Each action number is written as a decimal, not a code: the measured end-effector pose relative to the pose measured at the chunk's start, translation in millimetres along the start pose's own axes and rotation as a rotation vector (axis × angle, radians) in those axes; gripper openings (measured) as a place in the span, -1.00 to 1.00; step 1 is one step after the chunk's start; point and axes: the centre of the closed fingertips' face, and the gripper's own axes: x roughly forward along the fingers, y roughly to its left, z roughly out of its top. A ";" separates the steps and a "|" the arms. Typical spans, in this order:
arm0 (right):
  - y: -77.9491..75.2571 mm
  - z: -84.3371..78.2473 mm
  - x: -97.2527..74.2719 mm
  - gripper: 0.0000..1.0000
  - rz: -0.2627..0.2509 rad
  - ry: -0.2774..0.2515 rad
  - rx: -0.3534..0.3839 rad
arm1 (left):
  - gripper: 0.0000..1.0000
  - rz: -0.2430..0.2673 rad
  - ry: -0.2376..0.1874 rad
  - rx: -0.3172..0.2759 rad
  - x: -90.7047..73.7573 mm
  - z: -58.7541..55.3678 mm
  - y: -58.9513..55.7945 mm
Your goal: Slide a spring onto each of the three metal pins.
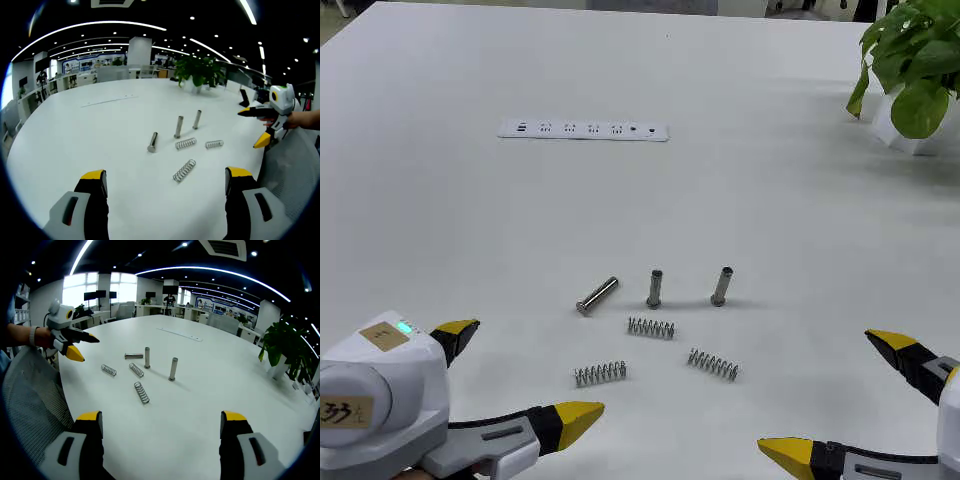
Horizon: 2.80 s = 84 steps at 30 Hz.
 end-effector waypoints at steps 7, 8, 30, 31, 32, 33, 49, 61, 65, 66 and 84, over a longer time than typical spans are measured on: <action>-0.6 0.3 0.6 0.98 0.003 -0.006 0.004 | 1.00 0.010 -0.009 -0.009 -0.8 1.8 0.9; -0.8 0.2 0.6 0.98 0.002 -0.005 0.007 | 1.00 0.011 -0.010 -0.010 -0.8 2.1 1.1; -3.0 4.5 -0.9 0.98 -0.009 -0.026 0.018 | 1.00 0.000 -0.003 -0.020 -0.3 0.4 -0.7; -2.9 4.8 -1.0 0.98 -0.010 -0.026 0.018 | 1.00 0.001 0.000 -0.019 -0.5 0.3 -1.0; -2.8 4.8 -1.1 0.98 -0.011 -0.026 0.018 | 1.00 -0.002 -0.001 -0.011 -0.4 0.8 -1.4; -3.2 4.4 -1.1 0.98 -0.011 -0.025 0.017 | 1.00 0.000 0.002 -0.010 -0.3 0.4 -0.9; 1.8 3.7 0.3 0.98 0.013 -0.023 -0.002 | 0.84 -0.077 0.046 0.027 13.0 24.0 -0.2; 1.4 5.6 -0.6 0.98 0.020 -0.042 0.005 | 0.58 -0.123 0.131 0.109 48.0 54.7 17.7; 2.0 6.4 -1.0 0.98 0.019 -0.042 -0.002 | 0.28 -0.154 0.177 0.123 59.5 57.8 18.9; 2.5 6.4 -1.0 0.98 0.021 -0.043 -0.002 | 0.24 -0.158 0.185 0.120 61.8 58.5 18.8; 9.7 5.2 -0.2 0.98 0.043 -0.025 -0.013 | -0.44 -0.246 0.406 0.157 116.5 40.5 18.3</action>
